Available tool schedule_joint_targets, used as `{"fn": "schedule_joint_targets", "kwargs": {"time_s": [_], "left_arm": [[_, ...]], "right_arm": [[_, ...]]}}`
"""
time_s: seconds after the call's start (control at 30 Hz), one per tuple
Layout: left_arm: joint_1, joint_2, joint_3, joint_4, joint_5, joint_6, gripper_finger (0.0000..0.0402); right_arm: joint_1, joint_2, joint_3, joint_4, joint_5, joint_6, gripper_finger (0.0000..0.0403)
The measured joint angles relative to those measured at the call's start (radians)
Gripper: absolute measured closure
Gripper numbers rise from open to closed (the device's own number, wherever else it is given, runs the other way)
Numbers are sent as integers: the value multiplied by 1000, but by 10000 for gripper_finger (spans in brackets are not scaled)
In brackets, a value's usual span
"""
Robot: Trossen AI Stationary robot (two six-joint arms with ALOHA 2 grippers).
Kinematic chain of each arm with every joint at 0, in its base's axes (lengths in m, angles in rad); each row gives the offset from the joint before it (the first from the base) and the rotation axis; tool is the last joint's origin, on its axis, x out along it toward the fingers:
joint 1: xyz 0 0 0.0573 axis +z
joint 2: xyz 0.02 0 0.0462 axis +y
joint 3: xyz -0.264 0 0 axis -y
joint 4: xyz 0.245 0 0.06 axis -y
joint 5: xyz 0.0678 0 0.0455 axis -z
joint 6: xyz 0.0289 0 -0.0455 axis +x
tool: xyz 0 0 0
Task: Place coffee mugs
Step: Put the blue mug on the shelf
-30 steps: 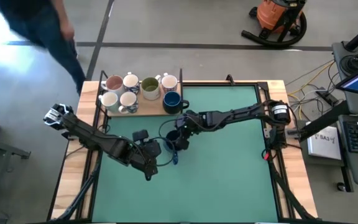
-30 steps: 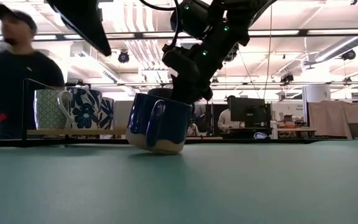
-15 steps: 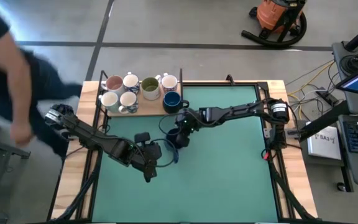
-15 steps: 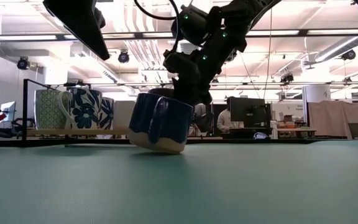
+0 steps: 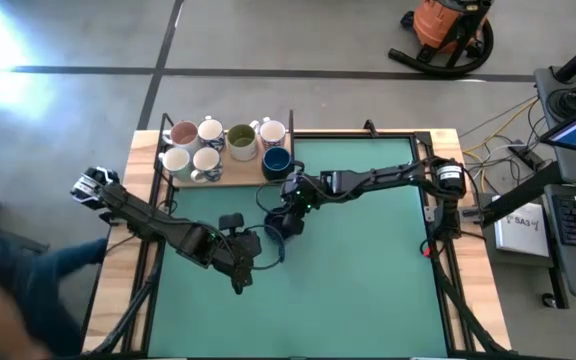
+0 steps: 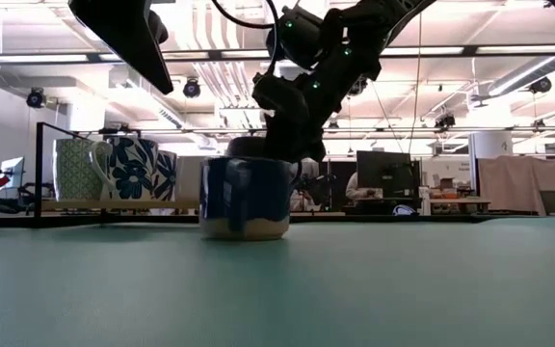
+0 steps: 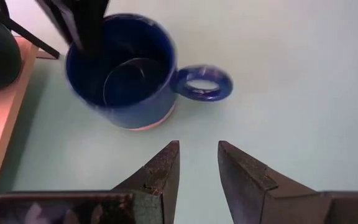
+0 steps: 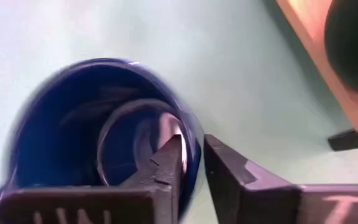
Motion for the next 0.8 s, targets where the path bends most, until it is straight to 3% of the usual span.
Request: {"fn": "schedule_joint_targets", "kwargs": {"time_s": [0.17,0.33,0.53,0.8], "left_arm": [[0,13,0,6,-1,44,310],[0,42,0,81,-2,254,310],[28,89,0,132,-2,459,309],[110,159,0,140,-1,576,310]], "right_arm": [[-3,-9,1,-11,-31,4,297],[-1,-32,46,-153,-38,3,260],[0,-91,70,-395,-57,-26,251],[0,-208,17,-500,-48,-4,250]]}}
